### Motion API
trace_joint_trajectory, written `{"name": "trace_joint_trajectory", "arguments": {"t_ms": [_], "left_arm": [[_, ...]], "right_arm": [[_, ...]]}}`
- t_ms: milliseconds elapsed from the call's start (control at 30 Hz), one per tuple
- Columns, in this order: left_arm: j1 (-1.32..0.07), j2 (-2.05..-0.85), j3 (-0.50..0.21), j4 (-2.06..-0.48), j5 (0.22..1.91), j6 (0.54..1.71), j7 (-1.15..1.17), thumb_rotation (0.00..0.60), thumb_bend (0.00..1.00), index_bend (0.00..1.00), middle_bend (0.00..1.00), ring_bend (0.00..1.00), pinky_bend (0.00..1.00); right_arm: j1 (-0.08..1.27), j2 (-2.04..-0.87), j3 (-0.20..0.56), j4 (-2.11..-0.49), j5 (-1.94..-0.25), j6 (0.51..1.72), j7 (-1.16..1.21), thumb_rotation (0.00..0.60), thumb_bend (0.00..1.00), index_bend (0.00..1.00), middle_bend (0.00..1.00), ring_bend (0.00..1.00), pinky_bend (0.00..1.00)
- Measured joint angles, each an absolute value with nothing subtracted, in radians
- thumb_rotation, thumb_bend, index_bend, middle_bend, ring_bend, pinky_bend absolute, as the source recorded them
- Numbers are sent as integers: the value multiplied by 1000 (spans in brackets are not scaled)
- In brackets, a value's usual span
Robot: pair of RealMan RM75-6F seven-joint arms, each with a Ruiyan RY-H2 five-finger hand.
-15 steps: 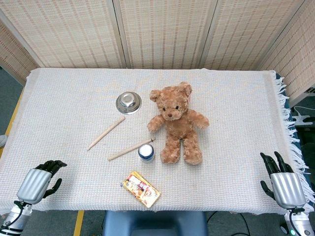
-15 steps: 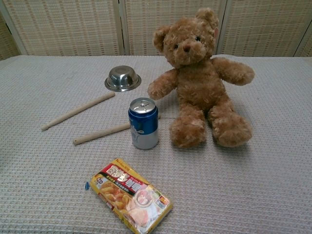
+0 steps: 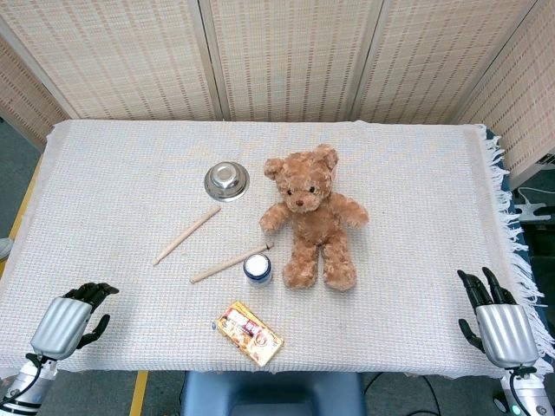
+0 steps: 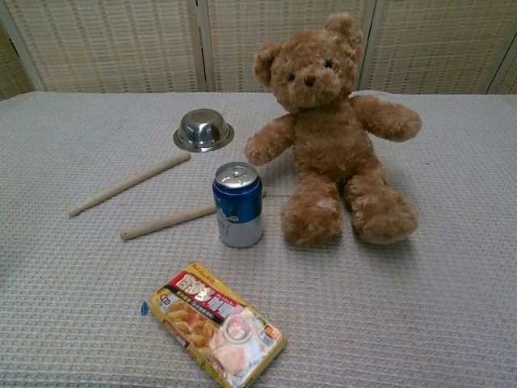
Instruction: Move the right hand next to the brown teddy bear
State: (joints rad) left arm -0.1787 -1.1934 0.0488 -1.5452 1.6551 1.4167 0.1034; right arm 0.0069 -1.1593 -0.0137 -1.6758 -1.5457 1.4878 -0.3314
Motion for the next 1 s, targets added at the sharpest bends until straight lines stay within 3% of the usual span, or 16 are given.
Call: {"name": "trace_joint_trajectory", "arguments": {"t_ms": [133, 267, 433, 867, 1000], "left_arm": [[-183, -1196, 47, -1540, 1643, 1404, 99, 600, 440, 293, 291, 276, 481], [-181, -1191, 48, -1547, 1645, 1410, 92, 600, 440, 293, 293, 277, 481], [-176, -1189, 52, -1550, 1658, 1425, 91, 600, 440, 294, 299, 281, 481], [-179, -1187, 52, -1550, 1655, 1418, 86, 600, 440, 294, 302, 282, 481], [-180, -1187, 53, -1551, 1655, 1415, 86, 600, 440, 294, 302, 283, 481]], "right_arm": [[15, -1178, -11, -1647, -1567, 1490, -320, 600, 220, 111, 169, 42, 288], [29, -1222, -4, -1573, -1620, 1514, -299, 600, 220, 228, 294, 146, 288], [75, -1319, 15, -1401, -1710, 1552, -247, 600, 220, 289, 357, 200, 292], [266, -1522, 123, -1153, -1740, 1497, -242, 600, 220, 273, 305, 153, 151], [294, -1564, 128, -1081, -1741, 1496, -222, 600, 209, 185, 249, 122, 136]]}}
